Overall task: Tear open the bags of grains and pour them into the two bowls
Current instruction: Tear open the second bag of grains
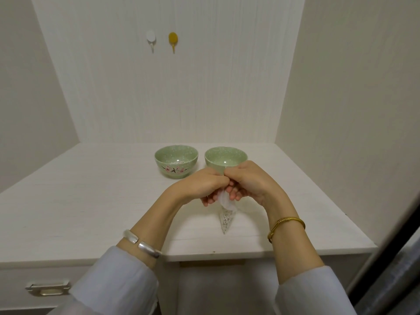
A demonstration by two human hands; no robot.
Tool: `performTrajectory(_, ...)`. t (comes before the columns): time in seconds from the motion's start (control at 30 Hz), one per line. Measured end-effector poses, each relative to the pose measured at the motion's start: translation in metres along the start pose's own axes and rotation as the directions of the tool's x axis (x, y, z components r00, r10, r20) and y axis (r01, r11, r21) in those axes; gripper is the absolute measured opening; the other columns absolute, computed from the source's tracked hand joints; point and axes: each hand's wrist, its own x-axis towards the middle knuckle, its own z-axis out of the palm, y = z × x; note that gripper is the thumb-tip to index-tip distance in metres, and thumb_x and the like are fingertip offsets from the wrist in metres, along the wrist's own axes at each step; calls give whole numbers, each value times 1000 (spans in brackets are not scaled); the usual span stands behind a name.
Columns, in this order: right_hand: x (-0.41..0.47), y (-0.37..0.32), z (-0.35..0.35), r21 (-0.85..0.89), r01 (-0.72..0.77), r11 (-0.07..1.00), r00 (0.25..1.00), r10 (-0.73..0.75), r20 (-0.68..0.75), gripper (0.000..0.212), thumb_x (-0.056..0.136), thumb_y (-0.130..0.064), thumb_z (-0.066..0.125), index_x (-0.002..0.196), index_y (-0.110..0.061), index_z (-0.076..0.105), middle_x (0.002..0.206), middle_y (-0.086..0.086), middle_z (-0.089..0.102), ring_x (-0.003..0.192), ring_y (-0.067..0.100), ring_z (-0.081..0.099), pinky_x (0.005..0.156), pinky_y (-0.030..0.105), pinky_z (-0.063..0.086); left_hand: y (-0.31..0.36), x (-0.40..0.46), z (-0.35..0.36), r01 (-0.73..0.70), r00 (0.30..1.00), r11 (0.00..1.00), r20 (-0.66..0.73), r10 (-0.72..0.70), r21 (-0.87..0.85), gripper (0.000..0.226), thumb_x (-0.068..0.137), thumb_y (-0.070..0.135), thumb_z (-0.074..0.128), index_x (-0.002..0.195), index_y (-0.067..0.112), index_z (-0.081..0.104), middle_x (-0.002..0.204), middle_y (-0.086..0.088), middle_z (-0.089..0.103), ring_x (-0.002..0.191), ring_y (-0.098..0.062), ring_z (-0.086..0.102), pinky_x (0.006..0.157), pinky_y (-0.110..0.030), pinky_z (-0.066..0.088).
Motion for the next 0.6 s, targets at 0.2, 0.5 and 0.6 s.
performTrajectory(0.2,-2,-3,-4,155,5,988,1000,-4,-7,31,79,1,44,49,-8,47,38,-1,55,33,9,53,33,15,41,2,-1,3,-40,994,987,-109,23,-158,40,69,18,41,31,22,53,33,12,40,34,-6,39,38,-20,41)
performTrajectory(0.5,-8,-10,-12,-18,23,1000,991,-25,-131,26,74,-2,48,49,-8,48,37,-1,54,31,13,54,35,15,42,5,3,-13,47,928,994,-364,-78,-94,27,79,13,47,52,10,44,37,5,43,29,-10,43,35,-18,39)
performTrajectory(0.6,-6,-15,-8,-94,14,995,988,-28,-149,15,77,-8,51,62,-7,52,37,-1,55,32,15,55,36,16,45,13,4,-13,51,928,998,-371,-30,47,29,79,16,50,51,8,46,33,6,44,28,-9,45,35,-18,39)
